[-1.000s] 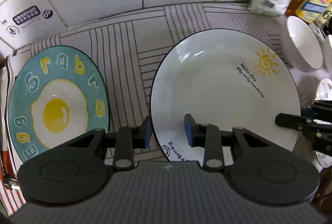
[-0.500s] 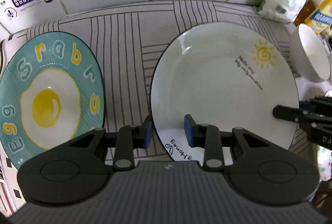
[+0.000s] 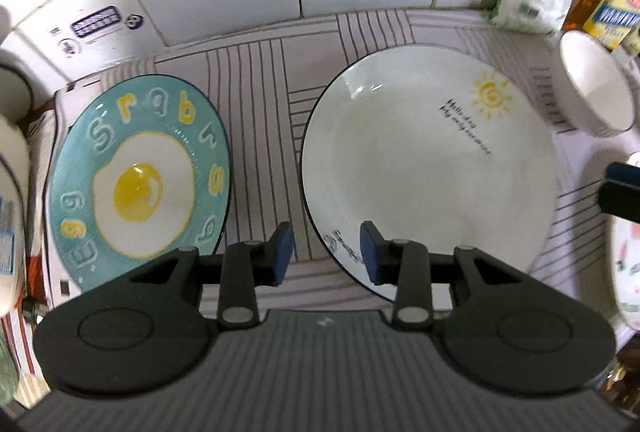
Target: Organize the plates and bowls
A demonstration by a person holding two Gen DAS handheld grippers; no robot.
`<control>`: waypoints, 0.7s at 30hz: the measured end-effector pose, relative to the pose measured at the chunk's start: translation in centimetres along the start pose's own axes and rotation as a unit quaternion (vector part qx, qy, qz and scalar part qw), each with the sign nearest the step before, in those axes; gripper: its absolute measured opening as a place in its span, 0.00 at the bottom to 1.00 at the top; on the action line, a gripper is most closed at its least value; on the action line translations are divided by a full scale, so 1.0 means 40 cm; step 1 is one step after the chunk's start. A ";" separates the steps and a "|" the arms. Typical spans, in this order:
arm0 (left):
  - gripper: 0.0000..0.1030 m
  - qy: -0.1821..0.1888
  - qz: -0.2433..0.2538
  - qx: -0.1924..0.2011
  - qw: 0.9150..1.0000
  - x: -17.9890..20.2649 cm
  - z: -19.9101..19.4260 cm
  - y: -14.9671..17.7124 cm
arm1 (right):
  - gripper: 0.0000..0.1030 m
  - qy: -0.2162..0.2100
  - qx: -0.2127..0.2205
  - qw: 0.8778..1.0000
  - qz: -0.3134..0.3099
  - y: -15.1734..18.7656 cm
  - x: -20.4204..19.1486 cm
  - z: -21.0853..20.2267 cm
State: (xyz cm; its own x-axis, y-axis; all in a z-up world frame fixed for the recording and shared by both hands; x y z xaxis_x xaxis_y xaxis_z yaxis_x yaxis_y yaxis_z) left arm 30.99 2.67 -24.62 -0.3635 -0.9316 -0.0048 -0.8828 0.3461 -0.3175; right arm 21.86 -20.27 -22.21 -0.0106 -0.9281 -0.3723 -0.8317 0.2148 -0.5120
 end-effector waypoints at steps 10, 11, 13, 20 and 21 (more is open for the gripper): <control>0.41 0.017 0.019 0.042 0.999 0.118 -0.186 0.028 | 0.57 0.014 0.084 0.994 -0.066 0.023 -0.016 -0.281; 0.42 0.017 0.020 0.046 0.999 0.135 -0.203 0.032 | 0.57 0.011 0.088 0.994 -0.065 0.033 -0.012 -0.310; 0.42 0.020 0.028 0.050 0.998 0.169 -0.238 0.042 | 0.57 0.016 0.092 0.994 -0.060 0.050 -0.005 -0.347; 0.48 0.039 0.070 0.060 0.995 0.294 -0.316 0.081 | 0.63 0.050 0.102 0.992 -0.050 0.125 0.068 -0.489; 0.49 0.041 0.074 0.063 0.994 0.313 -0.323 0.085 | 0.63 0.060 0.102 0.992 -0.048 0.136 0.084 -0.504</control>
Point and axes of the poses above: each gripper's, at about its wrist camera, not at the fingertips, and z roughly the way its jaws point, x to its right, y to its underside, the point moved 6 cm from there along z, roughly the way its jaws point, and after that the axes turned 3 degrees about -x, right-handed, at the moved point
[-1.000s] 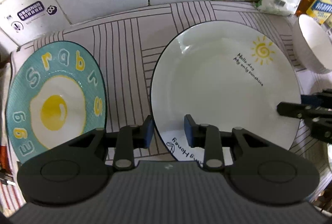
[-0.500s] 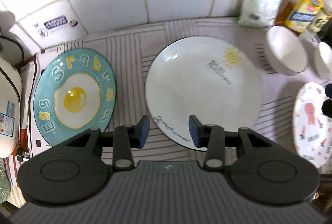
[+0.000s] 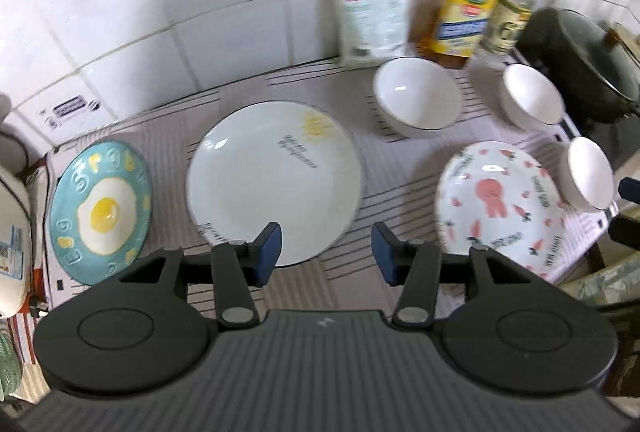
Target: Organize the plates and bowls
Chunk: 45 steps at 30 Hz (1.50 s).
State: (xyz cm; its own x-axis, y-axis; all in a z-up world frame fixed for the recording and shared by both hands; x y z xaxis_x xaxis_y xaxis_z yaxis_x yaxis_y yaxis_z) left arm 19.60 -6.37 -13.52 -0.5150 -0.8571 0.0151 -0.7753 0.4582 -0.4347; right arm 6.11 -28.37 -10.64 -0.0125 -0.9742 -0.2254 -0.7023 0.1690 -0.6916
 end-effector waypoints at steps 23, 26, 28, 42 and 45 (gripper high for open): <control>0.78 -0.006 0.110 -0.053 0.993 0.253 0.249 0.074 | 0.66 0.041 0.006 0.998 0.049 0.248 0.271 0.098; 0.78 0.005 0.079 -0.067 0.995 0.252 0.305 0.078 | 0.66 0.041 -0.026 0.997 0.052 0.273 0.281 0.145; 0.78 0.001 0.049 -0.069 0.996 0.239 0.338 0.078 | 0.65 0.050 -0.052 0.995 0.062 0.289 0.292 0.173; 0.50 0.063 0.014 -0.055 0.996 0.236 0.398 0.053 | 0.20 0.039 -0.020 0.989 0.140 0.294 0.343 0.217; 0.47 0.070 -0.003 -0.031 0.997 0.233 0.403 0.047 | 0.20 0.034 -0.019 0.987 0.153 0.298 0.348 0.227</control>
Point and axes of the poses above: each gripper's, at about its wrist camera, not at the fingertips, and z roughly the way its jaws point, x to its right, y to its underside, the point moved 6 cm from there along z, roughly the way its jaws point, and after that the axes turned 3 degrees about -x, right-handed, at the moved point
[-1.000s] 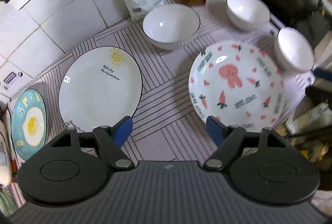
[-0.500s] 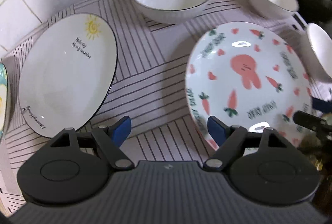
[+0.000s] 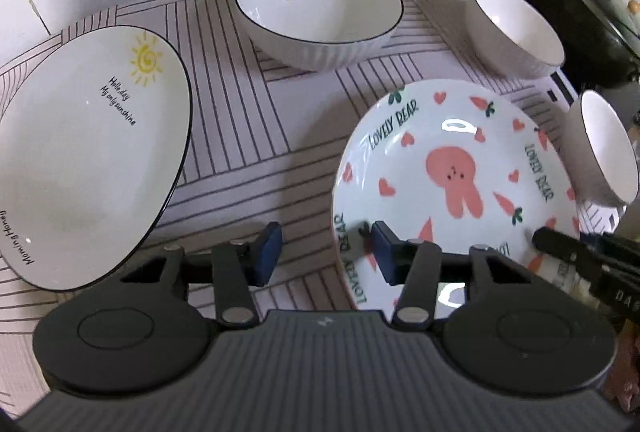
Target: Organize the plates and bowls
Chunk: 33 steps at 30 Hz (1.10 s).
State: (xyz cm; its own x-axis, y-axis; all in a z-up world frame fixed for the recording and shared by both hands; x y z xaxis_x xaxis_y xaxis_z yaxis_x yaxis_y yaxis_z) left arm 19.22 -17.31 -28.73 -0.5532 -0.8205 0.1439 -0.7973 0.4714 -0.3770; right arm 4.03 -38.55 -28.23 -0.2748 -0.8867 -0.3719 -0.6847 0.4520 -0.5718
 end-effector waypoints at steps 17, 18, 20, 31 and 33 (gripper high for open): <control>0.40 0.009 0.041 -0.038 0.998 0.066 0.017 -0.010 | 0.22 0.011 0.002 1.000 0.002 -0.014 -0.003 0.016; 0.37 0.008 0.036 -0.040 0.999 0.064 0.015 -0.010 | 0.21 0.009 0.001 1.000 0.005 -0.016 -0.001 0.016; 0.36 0.011 0.033 -0.043 0.998 0.060 0.010 -0.007 | 0.21 0.004 -0.004 1.000 0.005 -0.018 0.001 0.015; 0.36 0.029 -0.002 -0.023 0.999 0.035 -0.105 0.050 | 0.20 -0.048 -0.031 0.998 -0.032 -0.057 -0.038 -0.062; 0.36 0.024 -0.003 -0.015 1.000 0.030 -0.130 0.061 | 0.20 -0.055 -0.034 0.997 -0.040 -0.063 -0.053 -0.072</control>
Point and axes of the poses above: each gripper's, at about its wrist camera, not at the fingertips, and z roughly the way its jaws point, x to its right, y to its underside, the point moved 6 cm from there along z, roughly the way its jaws point, and after that the axes turned 3 degrees about -x, right-handed, at the moved point
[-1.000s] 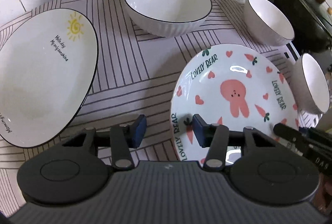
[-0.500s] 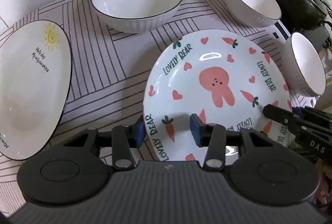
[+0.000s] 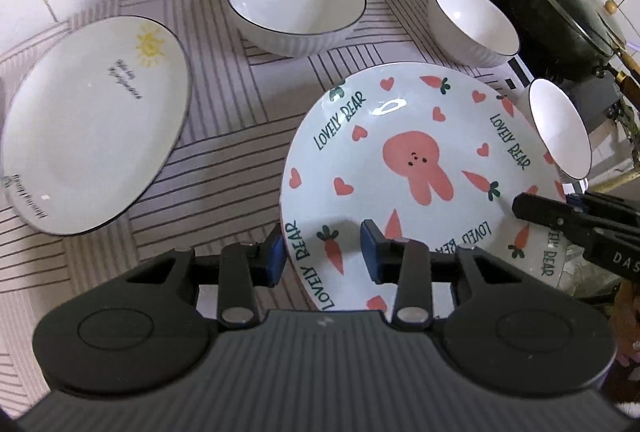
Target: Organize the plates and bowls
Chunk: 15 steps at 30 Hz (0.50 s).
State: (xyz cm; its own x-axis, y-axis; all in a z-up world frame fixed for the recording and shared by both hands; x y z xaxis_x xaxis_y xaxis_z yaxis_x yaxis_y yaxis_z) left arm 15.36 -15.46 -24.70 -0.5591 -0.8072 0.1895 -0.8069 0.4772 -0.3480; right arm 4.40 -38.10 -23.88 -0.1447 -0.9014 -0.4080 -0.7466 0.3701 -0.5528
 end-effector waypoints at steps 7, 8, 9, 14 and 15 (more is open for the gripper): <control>0.36 -0.013 -0.024 0.019 0.999 -0.043 -0.078 0.039 | 0.20 -0.016 -0.016 0.999 -0.028 -0.027 -0.072 -0.012; 0.36 -0.015 -0.029 0.021 0.999 -0.050 -0.094 0.045 | 0.20 -0.017 -0.019 0.999 -0.033 -0.033 -0.085 -0.013; 0.36 -0.018 -0.036 0.022 0.999 -0.059 -0.111 0.049 | 0.20 -0.020 -0.021 0.999 -0.038 -0.038 -0.099 -0.013; 0.36 -0.025 -0.072 0.037 0.996 -0.117 -0.165 0.053 | 0.21 -0.052 -0.029 0.996 -0.068 -0.068 -0.165 -0.009; 0.37 -0.030 -0.078 0.043 0.996 -0.132 -0.169 0.054 | 0.21 -0.055 -0.031 0.995 -0.079 -0.074 -0.180 -0.004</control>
State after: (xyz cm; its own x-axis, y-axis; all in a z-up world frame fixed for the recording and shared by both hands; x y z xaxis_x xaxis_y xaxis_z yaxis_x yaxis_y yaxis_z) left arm 15.28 -7.81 -20.25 -0.4145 -0.8895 0.1925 -0.8621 0.3160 -0.3961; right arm 7.57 -32.75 -19.19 0.0469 -0.9155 -0.3997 -0.7936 0.2089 -0.5715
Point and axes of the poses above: each gripper's, at about its wrist camera, not at the fingertips, and z roughly the way its jaws point, x to its right, y to its underside, the point moved 6 cm from there along z, roughly the way its jaws point, and after that the axes turned 3 degrees about -x, right-handed, at the moved point
